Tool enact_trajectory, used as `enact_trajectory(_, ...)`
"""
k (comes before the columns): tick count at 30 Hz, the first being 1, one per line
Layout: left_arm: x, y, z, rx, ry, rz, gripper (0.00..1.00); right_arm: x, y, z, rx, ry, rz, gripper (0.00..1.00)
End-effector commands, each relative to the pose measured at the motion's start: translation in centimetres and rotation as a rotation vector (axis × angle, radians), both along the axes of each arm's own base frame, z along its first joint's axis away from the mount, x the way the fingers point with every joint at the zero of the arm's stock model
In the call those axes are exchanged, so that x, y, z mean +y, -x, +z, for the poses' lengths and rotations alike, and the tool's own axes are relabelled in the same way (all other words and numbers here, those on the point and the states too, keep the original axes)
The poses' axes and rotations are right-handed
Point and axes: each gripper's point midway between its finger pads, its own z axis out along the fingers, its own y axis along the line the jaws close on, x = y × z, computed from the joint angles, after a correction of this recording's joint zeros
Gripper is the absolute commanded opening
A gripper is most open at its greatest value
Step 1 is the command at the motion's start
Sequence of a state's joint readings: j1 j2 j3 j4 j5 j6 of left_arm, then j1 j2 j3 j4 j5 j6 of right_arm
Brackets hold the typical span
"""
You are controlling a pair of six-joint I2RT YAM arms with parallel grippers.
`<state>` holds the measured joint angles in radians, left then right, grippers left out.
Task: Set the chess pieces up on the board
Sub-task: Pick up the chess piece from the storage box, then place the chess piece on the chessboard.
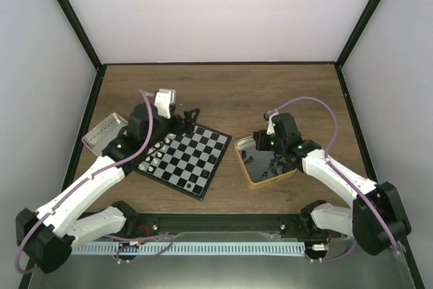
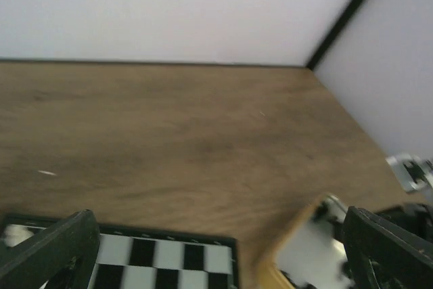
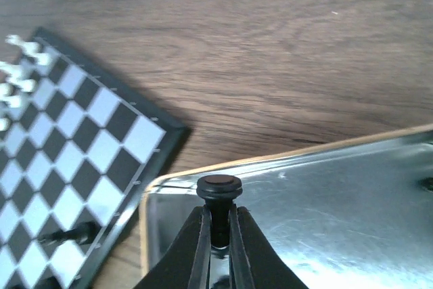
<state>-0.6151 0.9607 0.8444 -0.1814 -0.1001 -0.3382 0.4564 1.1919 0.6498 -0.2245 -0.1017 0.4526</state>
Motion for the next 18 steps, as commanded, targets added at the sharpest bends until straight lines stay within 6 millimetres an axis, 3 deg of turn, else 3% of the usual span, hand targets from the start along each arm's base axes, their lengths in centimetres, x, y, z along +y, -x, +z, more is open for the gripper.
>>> enact_trajectory(1,-5.8,1.7,-0.3,0.162,0.165,-0.282,1.00,2.6,0.4,4.2,-0.143,-0.136,0.153,0.03)
enact_trajectory(5,-9.5,2.4,-0.4,0.263,0.289,-0.452,1.00,3.9,1.5,8.1,-0.292,-0.211,0.270,0.01)
enact_trajectory(8,-10.8,2.2,-0.8,0.308,0.327,-0.491,1.00,4.9,2.2,10.5,-0.361,-0.258,0.351,0.01)
enact_trajectory(14,-12.6,2.0,-1.6,0.427,0.353,-0.549,0.99,7.1,3.1,12.4,-0.357,-0.326,0.476,0.03)
enact_trajectory(18,-13.2,1.7,-3.7,0.554,0.388,-0.523,0.81,9.0,3.2,13.2,-0.352,-0.314,0.542,0.04)
